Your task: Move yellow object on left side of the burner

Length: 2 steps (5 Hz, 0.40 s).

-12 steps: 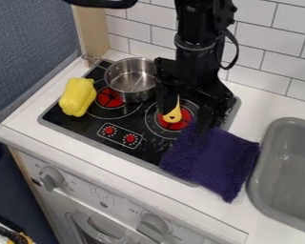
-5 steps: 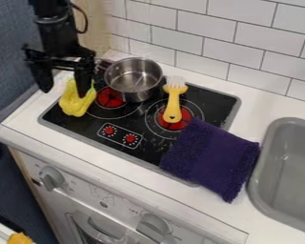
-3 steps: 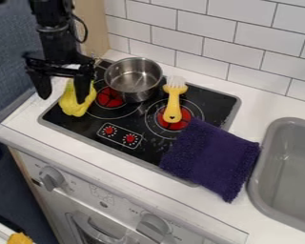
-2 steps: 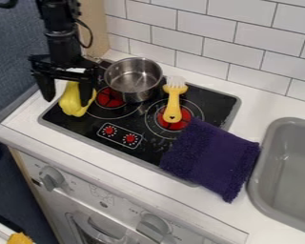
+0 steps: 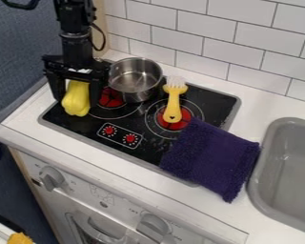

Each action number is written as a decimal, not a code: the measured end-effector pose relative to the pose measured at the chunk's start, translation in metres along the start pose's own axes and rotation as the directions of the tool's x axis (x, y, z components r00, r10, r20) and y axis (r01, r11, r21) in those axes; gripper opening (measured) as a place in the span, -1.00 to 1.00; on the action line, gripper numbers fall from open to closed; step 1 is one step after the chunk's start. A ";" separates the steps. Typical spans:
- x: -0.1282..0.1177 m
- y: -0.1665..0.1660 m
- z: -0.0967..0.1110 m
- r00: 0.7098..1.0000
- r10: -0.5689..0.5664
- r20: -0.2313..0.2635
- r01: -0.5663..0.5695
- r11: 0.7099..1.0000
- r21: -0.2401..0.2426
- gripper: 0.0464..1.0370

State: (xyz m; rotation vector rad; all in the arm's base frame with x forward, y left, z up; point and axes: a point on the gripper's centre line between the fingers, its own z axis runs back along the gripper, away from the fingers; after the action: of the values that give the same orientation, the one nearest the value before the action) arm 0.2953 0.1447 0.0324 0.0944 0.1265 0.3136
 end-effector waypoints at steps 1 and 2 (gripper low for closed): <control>-0.001 -0.006 0.000 1.000 -0.007 -0.003 0.007 1.000 -0.016 0.83; -0.005 -0.012 -0.005 1.000 -0.025 -0.014 0.025 1.000 -0.018 0.42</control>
State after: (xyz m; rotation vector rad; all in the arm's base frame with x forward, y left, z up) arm 0.2931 0.1324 0.0268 0.0726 0.1385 0.2904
